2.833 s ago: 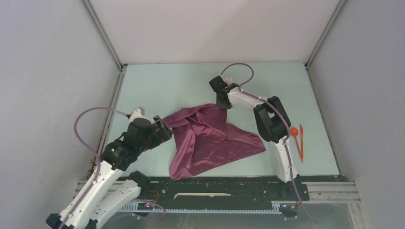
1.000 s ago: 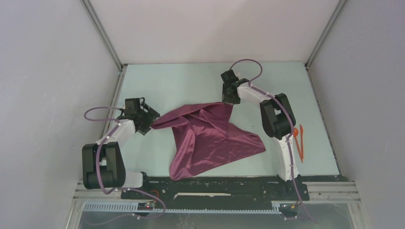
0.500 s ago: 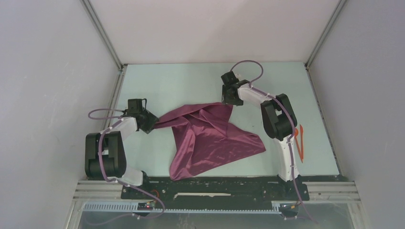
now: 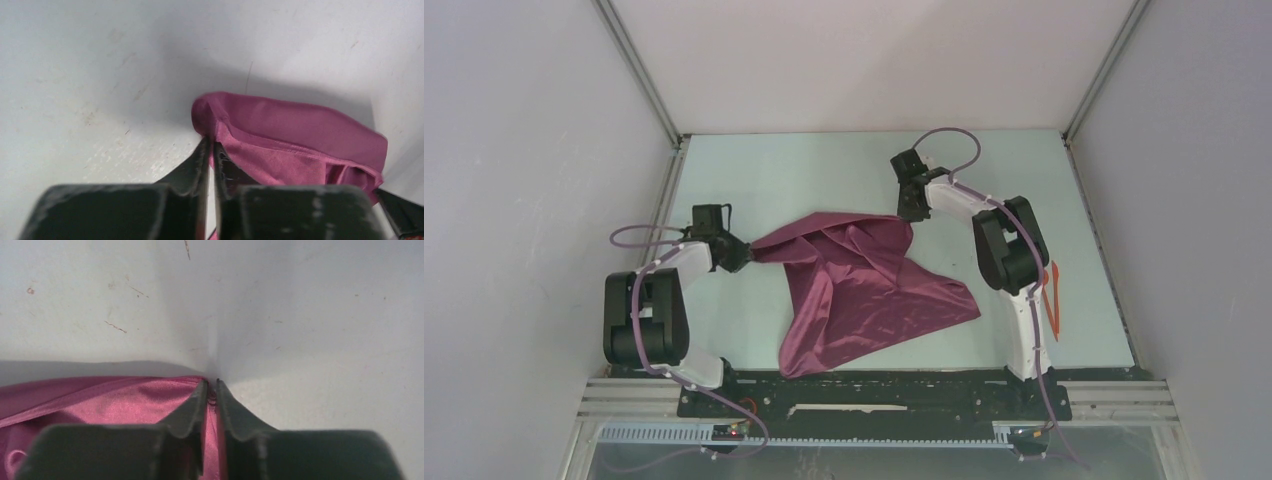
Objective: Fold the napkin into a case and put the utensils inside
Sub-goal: Flatten out the crumpled napkin at the center of the board.
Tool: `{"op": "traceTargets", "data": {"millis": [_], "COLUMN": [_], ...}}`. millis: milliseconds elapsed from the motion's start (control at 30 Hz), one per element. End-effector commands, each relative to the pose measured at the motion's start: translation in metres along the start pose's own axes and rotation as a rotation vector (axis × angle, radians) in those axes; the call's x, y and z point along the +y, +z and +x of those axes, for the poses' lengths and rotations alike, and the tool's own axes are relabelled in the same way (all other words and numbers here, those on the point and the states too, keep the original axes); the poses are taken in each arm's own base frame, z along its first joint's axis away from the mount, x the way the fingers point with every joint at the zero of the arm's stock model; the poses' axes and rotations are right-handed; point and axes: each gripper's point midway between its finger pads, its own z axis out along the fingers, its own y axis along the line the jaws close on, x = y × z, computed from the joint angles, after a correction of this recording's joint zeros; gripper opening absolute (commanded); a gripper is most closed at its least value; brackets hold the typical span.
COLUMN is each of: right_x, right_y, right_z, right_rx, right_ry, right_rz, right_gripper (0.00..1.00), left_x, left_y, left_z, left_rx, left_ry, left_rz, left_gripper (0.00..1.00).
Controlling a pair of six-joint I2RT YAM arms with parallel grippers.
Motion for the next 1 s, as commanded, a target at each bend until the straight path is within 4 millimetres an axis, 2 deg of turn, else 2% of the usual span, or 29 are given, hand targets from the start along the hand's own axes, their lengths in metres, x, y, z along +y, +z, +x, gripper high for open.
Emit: {"op": "traceTargets", "data": {"millis": [0,67,133,300,400,467,600,733,833,967], "right_x": [-0.004,-0.007,-0.007,-0.026,-0.043,-0.052,-0.066,-0.079,-0.088,-0.107], "right_y": [0.007,-0.001,-0.016,-0.078,-0.099,-0.104,-0.106,-0.091,-0.074,-0.05], "right_z": [0.024,0.011,-0.009,-0.049,-0.064,-0.075,-0.101,-0.131,-0.163,-0.216], "right_rx": [0.056,-0.001,-0.057,-0.198,-0.249,-0.298,-0.364,-0.41,-0.484,-0.591], "right_ry": [0.031,0.016,-0.003,-0.025,0.008,0.016,0.026,0.042,-0.003,-0.037], "right_rz": [-0.005,-0.001,-0.016,-0.011,-0.011,-0.012,-0.009,-0.016,0.011,0.055], "right_gripper": [0.11,0.0,0.0,0.0,0.0,0.0,0.0,0.0,0.0,0.02], "left_x": [-0.03,-0.041,-0.057,-0.11,-0.142,-0.165,-0.191,-0.215,-0.229,-0.233], "left_y": [-0.01,-0.017,-0.029,-0.078,-0.099,-0.102,-0.084,-0.058,-0.032,0.008], "left_z": [-0.028,-0.035,-0.044,-0.062,-0.069,-0.064,-0.066,-0.076,-0.085,-0.101], "left_rx": [-0.071,-0.09,-0.107,-0.187,-0.228,-0.225,-0.18,-0.155,-0.144,-0.125], "left_ry": [0.009,0.027,0.056,0.163,0.224,0.275,0.287,0.295,0.303,0.323], "left_rz": [0.078,0.112,0.163,0.313,0.379,0.414,0.424,0.427,0.407,0.292], "left_gripper": [0.02,0.0,0.0,0.0,0.0,0.0,0.0,0.0,0.0,0.02]}}
